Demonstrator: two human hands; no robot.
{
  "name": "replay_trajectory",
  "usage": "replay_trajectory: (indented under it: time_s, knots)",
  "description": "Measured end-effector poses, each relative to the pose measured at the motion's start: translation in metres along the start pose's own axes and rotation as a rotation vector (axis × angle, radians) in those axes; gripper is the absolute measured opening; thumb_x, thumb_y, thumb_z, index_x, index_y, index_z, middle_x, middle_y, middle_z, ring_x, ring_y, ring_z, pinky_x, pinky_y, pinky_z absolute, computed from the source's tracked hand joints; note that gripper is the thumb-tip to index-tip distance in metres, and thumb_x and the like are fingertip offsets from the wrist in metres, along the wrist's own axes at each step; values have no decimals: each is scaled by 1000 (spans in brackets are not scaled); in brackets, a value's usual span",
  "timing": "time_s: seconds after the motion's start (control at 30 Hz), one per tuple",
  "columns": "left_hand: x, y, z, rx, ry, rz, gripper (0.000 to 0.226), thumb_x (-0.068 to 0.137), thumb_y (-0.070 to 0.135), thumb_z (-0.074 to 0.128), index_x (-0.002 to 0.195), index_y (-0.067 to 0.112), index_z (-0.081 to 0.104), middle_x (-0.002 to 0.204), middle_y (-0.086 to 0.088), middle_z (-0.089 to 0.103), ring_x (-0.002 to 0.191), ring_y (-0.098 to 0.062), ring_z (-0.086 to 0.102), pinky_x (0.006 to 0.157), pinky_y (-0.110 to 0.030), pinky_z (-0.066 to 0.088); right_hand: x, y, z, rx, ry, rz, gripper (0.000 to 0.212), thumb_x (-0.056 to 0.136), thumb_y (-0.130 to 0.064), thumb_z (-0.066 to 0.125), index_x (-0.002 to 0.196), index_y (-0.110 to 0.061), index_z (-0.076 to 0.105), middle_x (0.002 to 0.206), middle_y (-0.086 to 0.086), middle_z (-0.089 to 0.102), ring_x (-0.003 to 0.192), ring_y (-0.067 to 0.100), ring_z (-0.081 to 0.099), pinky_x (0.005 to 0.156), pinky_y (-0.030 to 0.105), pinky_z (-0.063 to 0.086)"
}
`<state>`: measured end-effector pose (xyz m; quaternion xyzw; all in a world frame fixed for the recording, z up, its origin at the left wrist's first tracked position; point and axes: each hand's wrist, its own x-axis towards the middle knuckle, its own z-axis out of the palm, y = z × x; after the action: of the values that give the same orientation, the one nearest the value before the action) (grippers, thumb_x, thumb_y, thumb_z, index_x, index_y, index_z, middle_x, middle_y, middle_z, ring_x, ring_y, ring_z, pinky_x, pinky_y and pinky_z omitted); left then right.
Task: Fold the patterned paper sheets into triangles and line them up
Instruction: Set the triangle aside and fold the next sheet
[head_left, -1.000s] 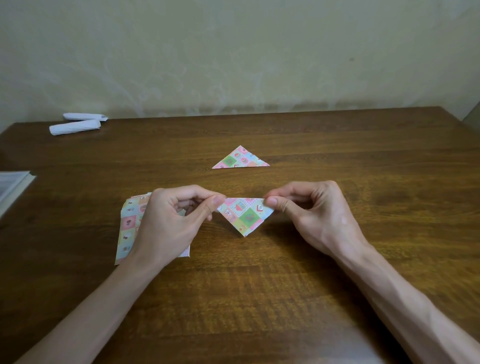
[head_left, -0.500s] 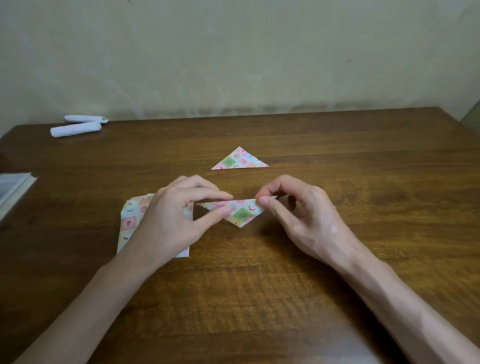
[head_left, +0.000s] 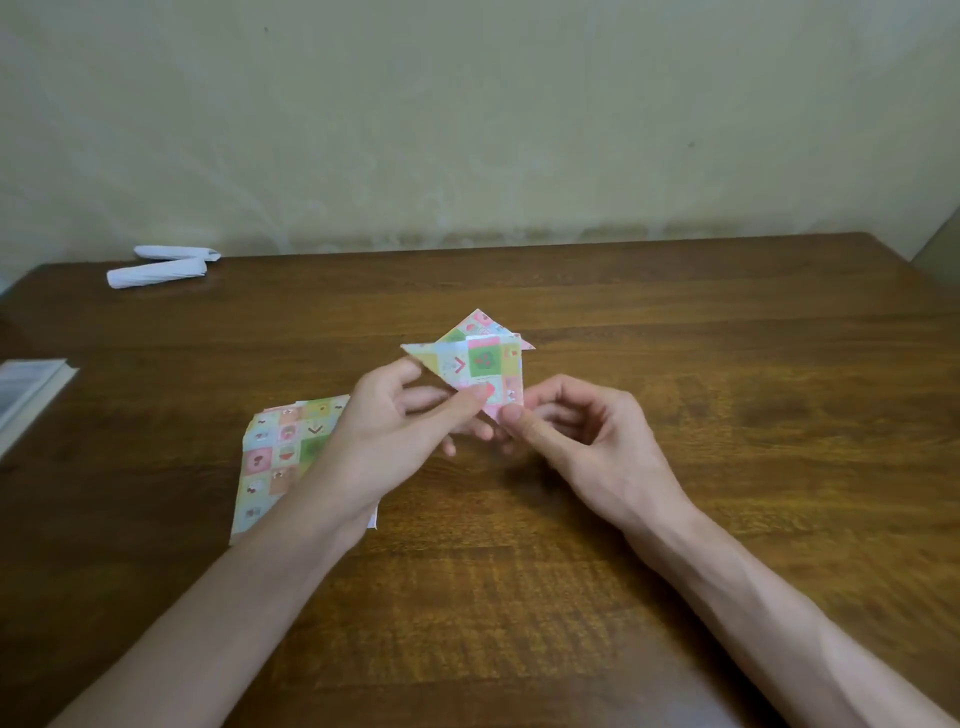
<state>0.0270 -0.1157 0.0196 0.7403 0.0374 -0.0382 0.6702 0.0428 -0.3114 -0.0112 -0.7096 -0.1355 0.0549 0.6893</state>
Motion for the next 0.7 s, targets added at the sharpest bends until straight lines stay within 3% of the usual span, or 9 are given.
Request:
replay_trajectory:
  time_s: [0.07,0.17,0.3,0.4,0.53,0.7]
  knots:
    - [3,-2,0,59,24,26,23,93,26,75,115,22,74,96,1,80,92,-10,75,75,-26,52,2,0,-2,28,19,-8,13,95,-15,72,97,-2,71,81,13,77,68,16,68,65,21,53]
    - [7,-1,-8,84,98,104,20,90,27,78,108,18,77,99,1,79,82,-1,71,67,-13,50,5,4,-5,-79,12,-70,8,98,-13,70,99,-5,73,77,7,74,66,12,60,68,18,50]
    - [10,0,-22,265,113,129,11,86,26,81,97,25,81,93,11,79,92,-4,75,82,-19,58,8,9,-7,-154,37,-89,6,98,-15,70,100,-13,76,77,7,73,65,8,57,69,20,49]
    - [13,0,-30,339,78,126,12,88,22,81,99,26,81,93,13,79,92,-2,74,81,-17,59,10,11,-9,-186,60,-78,5,96,-18,73,100,-16,76,76,3,74,64,9,60,71,21,52]
    - [23,-5,-34,392,136,175,14,89,17,80,100,25,80,93,11,79,92,-5,75,86,-27,61,24,5,-16,-311,74,-25,8,91,-27,79,89,-21,75,74,-4,77,66,10,68,74,24,54]
    - [27,-14,-42,391,237,225,17,95,20,74,107,31,77,102,15,77,98,-5,73,89,-33,61,65,3,-20,-409,113,80,15,83,-41,85,86,-28,82,82,-8,77,73,4,65,65,20,47]
